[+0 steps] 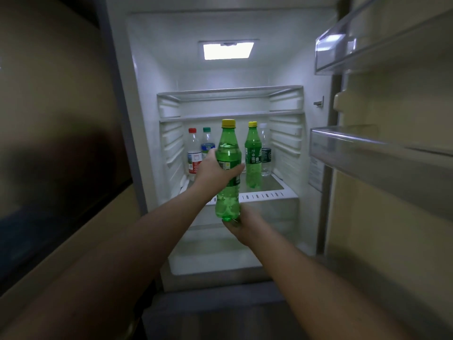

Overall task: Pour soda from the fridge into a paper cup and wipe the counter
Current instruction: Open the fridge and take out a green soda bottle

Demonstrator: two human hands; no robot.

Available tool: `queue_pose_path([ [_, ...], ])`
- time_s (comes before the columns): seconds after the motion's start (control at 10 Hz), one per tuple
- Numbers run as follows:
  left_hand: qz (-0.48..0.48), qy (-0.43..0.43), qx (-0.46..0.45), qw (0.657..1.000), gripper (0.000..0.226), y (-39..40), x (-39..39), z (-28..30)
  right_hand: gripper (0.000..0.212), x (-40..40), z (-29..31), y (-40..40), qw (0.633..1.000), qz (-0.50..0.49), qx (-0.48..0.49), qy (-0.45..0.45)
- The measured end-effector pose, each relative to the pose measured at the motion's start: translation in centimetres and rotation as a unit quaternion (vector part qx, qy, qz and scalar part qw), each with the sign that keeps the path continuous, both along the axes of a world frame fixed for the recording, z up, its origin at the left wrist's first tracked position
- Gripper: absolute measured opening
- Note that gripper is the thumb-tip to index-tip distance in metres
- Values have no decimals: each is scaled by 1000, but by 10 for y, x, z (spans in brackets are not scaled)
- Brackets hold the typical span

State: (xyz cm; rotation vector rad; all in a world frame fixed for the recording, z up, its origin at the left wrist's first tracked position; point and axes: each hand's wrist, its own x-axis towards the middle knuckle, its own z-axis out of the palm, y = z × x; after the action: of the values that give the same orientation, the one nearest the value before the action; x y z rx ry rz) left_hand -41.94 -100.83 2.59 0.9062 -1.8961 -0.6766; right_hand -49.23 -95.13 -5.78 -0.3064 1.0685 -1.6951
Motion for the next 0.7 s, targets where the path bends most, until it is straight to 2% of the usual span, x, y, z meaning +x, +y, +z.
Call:
queue_pose_path([
  [0.1,-9,-12,-5,1000,55,29,13,-1,39,20,8,40,999,28,-4,32],
  [0.2,-5,-22,-15,1000,56,57,23,-3,27,23,6,67,999,41,10,35],
  [0.3,-12,-20,-2,1000,55,81,30,-8,25,27,2,88,997,32,23,-60],
  [0.4,-23,-12,12,1000,55,109,40,-15,27,34,3,110,994,14,51,-99],
  [0.5,-38,3,20,999,55,134,51,-21,27,42,3,144,994,45,60,-82],
  [0.7,-71,24,31,997,51,181,72,-16,21,59,4,203,996,53,71,9],
])
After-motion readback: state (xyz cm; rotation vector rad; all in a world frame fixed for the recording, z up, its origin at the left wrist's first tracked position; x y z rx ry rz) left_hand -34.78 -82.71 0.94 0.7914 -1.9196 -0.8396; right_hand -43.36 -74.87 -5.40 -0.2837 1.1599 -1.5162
